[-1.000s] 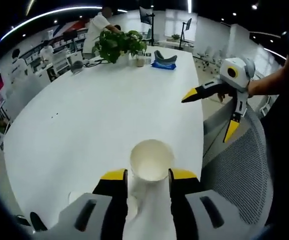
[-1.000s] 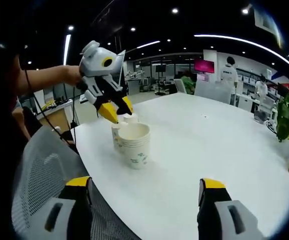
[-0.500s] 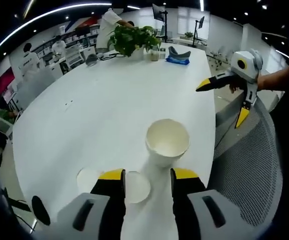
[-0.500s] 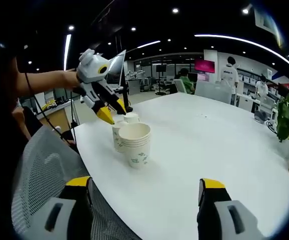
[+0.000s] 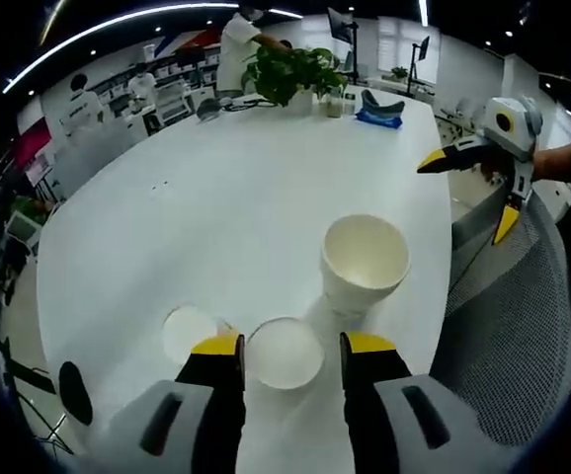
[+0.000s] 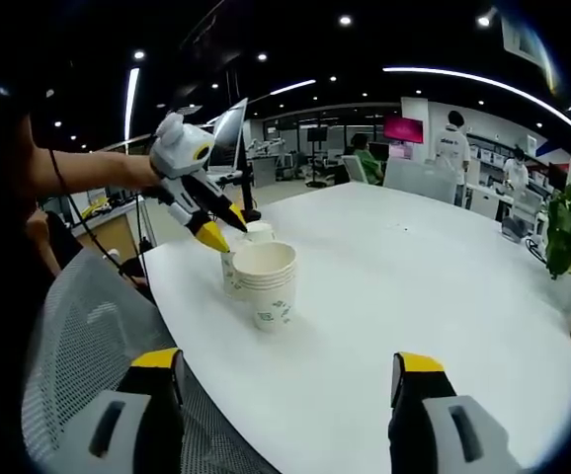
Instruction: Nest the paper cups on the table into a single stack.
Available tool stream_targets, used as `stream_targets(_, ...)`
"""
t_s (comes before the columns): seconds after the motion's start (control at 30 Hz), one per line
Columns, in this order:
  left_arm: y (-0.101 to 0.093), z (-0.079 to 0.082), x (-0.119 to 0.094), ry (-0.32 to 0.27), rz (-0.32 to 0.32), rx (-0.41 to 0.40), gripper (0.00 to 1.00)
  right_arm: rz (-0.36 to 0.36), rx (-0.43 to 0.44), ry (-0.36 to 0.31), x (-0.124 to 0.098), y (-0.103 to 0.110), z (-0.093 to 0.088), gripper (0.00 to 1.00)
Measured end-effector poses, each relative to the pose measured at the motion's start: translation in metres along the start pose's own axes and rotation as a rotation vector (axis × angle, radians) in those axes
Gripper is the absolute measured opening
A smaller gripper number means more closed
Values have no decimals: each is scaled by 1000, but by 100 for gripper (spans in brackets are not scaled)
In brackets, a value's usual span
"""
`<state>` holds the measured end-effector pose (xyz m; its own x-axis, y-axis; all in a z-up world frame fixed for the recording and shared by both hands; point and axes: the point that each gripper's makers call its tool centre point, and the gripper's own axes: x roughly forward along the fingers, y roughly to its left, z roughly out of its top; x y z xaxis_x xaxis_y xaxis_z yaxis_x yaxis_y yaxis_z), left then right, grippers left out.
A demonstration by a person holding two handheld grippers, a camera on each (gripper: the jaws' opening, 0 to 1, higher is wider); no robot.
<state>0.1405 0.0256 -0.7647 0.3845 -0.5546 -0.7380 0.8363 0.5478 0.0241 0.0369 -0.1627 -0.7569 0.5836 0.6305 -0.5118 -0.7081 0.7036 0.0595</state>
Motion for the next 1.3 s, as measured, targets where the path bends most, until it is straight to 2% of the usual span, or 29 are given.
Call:
stream_targets(0.27, 2, -6, 9, 21, -2, 5, 37, -3, 2, 4, 0, 0, 0, 88)
stream_targets(0.57, 4, -16, 21, 62, -8, 52, 37, -5, 5, 10, 1, -2, -3, 87)
stream_targets(0.87, 3, -17, 21, 83, -10, 68, 35, -6, 5, 14, 1, -2, -4, 87)
stream_targets(1.3, -2, -15, 14, 70, -12, 41, 35, -3, -8, 19, 1, 0, -3, 87)
